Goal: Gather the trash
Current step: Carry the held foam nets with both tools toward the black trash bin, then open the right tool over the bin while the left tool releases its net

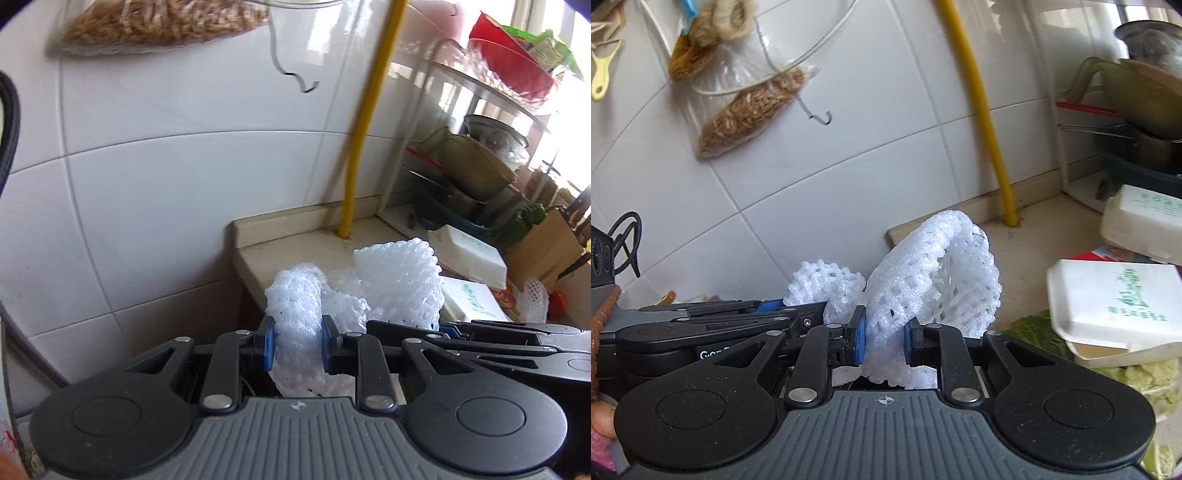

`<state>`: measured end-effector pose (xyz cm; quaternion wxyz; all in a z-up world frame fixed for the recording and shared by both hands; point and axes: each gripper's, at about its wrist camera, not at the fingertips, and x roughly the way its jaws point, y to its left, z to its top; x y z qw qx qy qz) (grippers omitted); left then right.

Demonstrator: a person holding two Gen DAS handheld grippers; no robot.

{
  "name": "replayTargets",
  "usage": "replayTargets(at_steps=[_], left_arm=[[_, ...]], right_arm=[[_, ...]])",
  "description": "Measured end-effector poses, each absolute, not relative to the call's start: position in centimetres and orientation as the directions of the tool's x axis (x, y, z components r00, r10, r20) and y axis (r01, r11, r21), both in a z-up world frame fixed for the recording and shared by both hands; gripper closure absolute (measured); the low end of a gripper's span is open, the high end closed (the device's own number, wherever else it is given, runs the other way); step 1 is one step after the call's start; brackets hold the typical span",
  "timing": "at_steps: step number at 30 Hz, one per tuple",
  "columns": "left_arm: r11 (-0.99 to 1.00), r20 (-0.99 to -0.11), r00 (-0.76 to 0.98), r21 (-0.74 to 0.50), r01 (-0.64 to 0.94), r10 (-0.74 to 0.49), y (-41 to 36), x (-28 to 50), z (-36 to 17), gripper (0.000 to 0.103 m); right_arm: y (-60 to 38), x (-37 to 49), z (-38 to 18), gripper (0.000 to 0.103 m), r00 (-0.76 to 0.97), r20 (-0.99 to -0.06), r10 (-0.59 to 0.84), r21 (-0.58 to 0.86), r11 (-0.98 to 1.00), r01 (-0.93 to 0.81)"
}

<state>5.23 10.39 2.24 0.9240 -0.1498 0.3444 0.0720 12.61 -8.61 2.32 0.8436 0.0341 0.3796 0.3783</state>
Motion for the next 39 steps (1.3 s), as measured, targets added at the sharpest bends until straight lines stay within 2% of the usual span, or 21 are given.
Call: replayTargets(at_steps=[12,21,30,32,39], left_arm=[[0.866,-0.77,0.611,-0.169,-0.471,0.182,15.1,5.2,-3.9,0.081],[0.854,-0.846,0.5,-0.113,-0.507,0.185,17.1,7.5,-9.7,0.081],[0.841,-0.89,0.439,-0.14,-0.522,0.125,20.0,9.2,-13.8,0.077],[0.842,-0.893,0.433,-0.138,-0.521,0.122,20.2,9.3,-14.2,0.077],[0.832,-0.902,0.414,-0.137,-0.538,0.12,20.9,9.8,-15.2,0.072]], right_arm=[[0.0,13.5,-3.3,0.078,0.172,-0.71,0.683,0.377,0.575,-0.726],[3.4,15.0,-8.7,0.076,0.047,-0.785,0.618,0.383,0.542,-0.748],[5.2,15.5,-13.1,0.058,0.023,-0.837,0.547,0.375,0.603,-0.704],[5.4,15.7,-13.8,0.048,0.012,-0.843,0.538,0.38,0.611,-0.694],[6.0,16.1,-15.4,0.048,0.006,-0.854,0.52,0.376,0.626,-0.684]])
